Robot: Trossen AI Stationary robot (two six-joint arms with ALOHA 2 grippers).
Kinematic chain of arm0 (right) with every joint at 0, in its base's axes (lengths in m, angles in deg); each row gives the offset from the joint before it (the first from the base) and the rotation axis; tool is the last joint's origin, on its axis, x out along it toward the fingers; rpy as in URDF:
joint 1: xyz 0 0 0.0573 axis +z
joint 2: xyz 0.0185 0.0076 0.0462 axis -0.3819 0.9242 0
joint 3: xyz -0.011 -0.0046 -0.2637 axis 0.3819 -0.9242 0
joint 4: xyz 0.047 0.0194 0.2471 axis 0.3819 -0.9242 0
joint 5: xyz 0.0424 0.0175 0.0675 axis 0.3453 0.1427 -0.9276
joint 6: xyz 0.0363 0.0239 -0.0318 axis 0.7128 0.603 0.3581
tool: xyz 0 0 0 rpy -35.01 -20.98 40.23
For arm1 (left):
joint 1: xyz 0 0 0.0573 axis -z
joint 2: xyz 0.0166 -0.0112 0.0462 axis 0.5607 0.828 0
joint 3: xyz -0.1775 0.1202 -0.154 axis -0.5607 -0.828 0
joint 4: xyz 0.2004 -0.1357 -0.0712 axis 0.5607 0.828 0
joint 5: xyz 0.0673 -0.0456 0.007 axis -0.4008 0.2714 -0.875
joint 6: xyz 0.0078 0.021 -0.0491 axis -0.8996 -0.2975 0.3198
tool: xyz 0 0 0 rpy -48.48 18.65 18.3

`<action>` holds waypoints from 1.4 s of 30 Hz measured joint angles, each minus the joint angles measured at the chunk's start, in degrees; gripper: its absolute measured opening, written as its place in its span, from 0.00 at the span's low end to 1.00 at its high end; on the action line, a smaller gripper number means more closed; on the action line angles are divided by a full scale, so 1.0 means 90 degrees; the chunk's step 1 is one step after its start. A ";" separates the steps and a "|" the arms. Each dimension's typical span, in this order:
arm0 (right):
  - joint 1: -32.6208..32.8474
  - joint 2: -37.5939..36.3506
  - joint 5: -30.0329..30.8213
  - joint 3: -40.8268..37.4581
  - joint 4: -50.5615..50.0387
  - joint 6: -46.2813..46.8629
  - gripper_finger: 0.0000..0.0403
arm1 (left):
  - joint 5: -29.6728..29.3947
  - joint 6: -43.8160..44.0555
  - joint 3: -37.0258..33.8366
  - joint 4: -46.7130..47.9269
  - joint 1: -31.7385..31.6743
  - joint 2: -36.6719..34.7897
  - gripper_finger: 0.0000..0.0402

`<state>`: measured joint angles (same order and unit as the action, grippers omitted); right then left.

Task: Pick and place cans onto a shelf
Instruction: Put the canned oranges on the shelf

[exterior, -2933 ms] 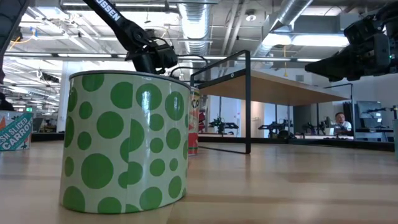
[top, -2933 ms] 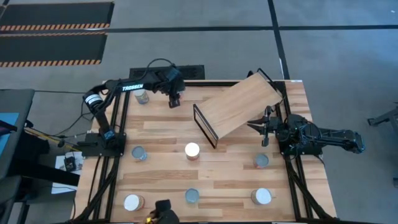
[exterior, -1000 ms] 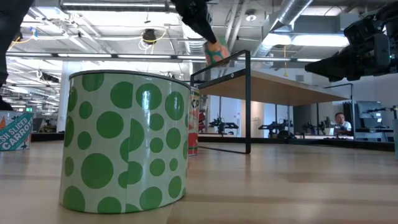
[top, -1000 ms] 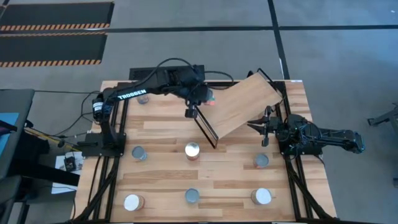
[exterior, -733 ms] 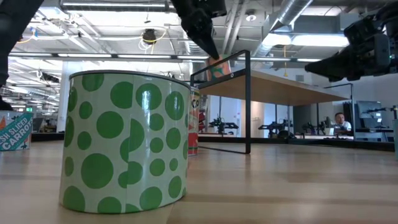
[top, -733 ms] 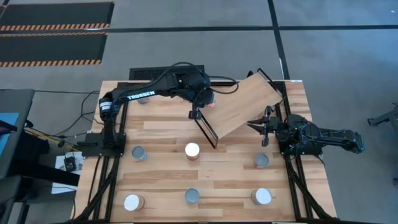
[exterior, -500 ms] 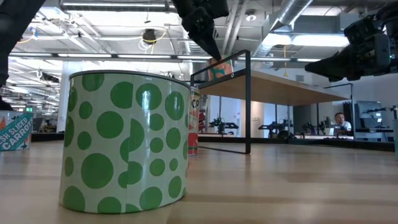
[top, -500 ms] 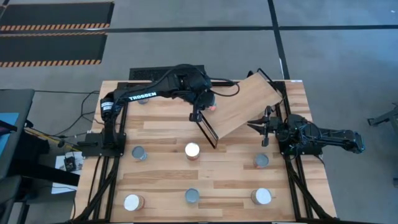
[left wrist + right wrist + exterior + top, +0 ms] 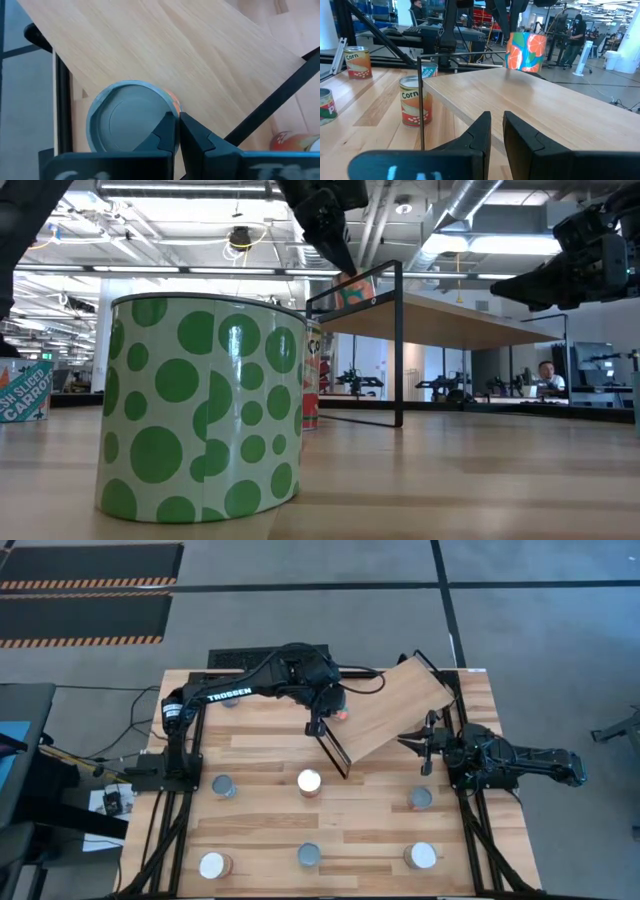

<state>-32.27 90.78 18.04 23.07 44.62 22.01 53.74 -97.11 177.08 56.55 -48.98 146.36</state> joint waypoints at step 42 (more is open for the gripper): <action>0.0000 0.0001 0.0000 0.0000 0.0000 0.0001 0.19 | 0.0195 0.0008 0.0000 -0.0213 0.0000 0.0030 0.01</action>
<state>-32.27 90.78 18.04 23.08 44.62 22.02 55.49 -97.04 177.08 54.63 -48.98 146.64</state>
